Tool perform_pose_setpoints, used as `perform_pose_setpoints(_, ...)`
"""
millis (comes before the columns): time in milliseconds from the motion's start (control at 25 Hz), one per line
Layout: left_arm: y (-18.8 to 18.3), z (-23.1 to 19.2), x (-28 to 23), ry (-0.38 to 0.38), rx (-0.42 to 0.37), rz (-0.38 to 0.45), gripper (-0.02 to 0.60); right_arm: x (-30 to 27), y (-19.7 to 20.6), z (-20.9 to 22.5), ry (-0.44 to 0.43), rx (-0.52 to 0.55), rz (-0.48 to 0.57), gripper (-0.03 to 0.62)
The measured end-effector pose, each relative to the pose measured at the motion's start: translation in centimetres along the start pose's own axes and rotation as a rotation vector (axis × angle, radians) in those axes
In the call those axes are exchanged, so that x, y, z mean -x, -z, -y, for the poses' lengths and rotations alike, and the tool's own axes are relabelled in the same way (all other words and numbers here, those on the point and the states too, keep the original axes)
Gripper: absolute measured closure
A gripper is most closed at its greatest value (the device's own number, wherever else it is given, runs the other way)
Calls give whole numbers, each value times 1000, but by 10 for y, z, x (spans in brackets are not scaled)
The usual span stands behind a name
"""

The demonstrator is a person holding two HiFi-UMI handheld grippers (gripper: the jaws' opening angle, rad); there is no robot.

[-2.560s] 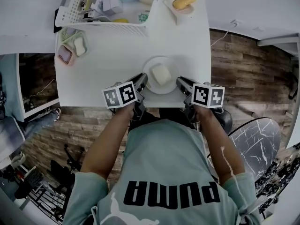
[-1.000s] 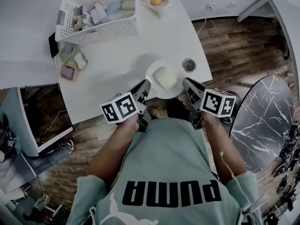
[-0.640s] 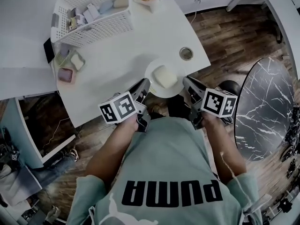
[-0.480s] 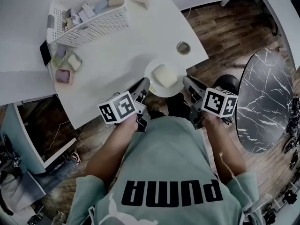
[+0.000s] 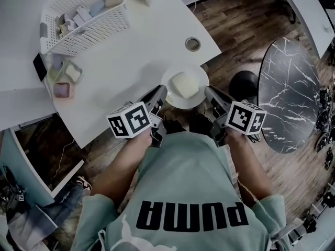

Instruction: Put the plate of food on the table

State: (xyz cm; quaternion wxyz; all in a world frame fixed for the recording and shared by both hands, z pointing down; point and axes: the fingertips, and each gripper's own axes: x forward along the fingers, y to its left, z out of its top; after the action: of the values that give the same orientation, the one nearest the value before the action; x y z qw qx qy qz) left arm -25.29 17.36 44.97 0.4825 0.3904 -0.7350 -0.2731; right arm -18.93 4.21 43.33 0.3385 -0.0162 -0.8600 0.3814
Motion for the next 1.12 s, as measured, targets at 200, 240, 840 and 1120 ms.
perform_pose_setpoints(200, 16, 18, -15, 35, -39, -54, 543, 25, 5, 18, 35, -44, 56, 563)
perform_pose_setpoints(240, 21, 22, -17, 41, -45, -65, 545, 32, 6, 23, 43, -52, 67, 563)
perform_pose_setpoints(840, 120, 133, -81, 147, -219, -242, 545, 175, 27, 112, 131, -204, 283, 563)
perform_pose_setpoints(1120, 182, 186, -104, 171, -273, -312, 545, 249, 43, 157, 159, -273, 383, 563)
